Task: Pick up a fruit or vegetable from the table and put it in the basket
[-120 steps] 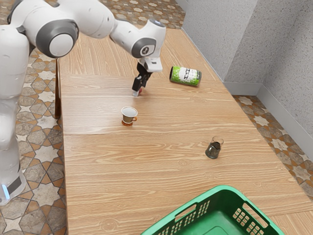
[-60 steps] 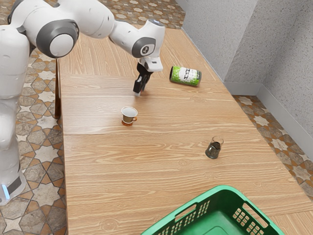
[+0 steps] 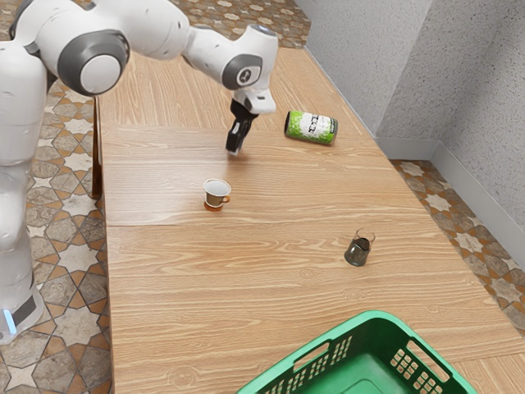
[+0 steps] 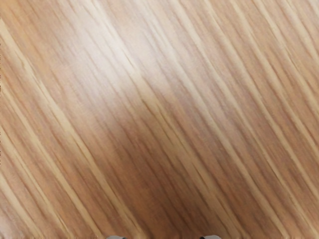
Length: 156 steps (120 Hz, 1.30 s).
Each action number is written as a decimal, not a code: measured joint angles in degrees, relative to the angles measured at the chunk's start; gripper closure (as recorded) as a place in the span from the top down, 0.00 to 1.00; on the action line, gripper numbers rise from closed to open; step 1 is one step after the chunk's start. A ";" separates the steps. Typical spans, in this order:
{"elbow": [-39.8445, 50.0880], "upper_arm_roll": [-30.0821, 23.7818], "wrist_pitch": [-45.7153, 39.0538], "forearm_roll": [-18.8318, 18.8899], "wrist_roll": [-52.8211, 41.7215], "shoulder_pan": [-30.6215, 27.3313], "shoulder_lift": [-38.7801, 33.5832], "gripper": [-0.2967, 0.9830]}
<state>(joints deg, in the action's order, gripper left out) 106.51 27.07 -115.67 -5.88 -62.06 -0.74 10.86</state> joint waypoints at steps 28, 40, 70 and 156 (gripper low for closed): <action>-1.17 -1.53 3.84 0.85 1.33 0.42 -3.54 0.35; -2.58 -6.37 6.35 3.55 2.43 0.35 -5.63 0.35; -3.03 -18.34 11.81 6.66 5.16 0.83 -10.24 0.35; -7.44 -47.39 18.23 7.19 12.88 1.46 -13.20 0.35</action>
<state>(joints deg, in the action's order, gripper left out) 99.07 -20.32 -97.45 1.32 -49.18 0.72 -2.34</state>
